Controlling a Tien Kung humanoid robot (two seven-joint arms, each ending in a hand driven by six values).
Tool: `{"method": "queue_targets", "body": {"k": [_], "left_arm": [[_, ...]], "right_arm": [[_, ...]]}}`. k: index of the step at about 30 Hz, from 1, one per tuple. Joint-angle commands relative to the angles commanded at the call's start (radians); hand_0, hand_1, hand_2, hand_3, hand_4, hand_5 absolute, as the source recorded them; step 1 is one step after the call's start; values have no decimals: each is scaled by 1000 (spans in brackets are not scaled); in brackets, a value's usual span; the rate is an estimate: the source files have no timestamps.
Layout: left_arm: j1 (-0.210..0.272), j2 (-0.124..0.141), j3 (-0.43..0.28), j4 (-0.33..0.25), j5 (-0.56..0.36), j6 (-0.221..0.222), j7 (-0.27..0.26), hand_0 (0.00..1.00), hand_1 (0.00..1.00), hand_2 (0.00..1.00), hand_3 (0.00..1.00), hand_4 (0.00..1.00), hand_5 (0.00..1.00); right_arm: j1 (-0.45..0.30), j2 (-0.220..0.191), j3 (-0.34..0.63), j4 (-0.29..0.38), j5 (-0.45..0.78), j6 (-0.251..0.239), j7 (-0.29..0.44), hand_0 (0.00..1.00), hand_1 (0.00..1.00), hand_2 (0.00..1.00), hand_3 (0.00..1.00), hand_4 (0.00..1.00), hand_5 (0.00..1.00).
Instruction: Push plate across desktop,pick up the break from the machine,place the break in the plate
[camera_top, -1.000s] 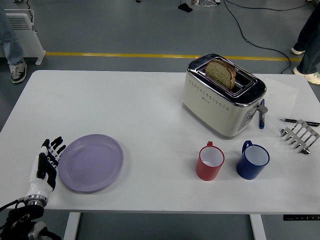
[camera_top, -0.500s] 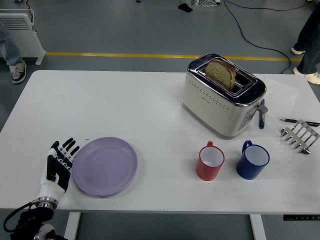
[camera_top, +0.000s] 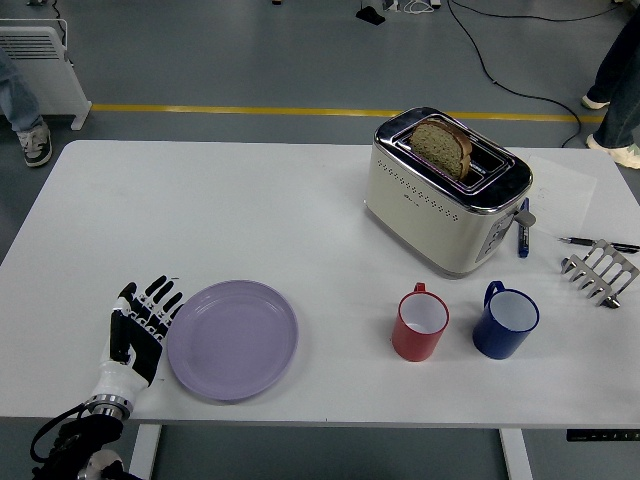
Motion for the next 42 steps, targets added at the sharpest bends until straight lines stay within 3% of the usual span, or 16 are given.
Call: {"method": "queue_targets", "body": {"k": [42], "left_arm": [[-88,0,136,70,-134,-62,0,785,796,818,753,584,998]], "right_arm": [[1,5,7,2,8,1,3,738,718,712,714,494,524]]}}
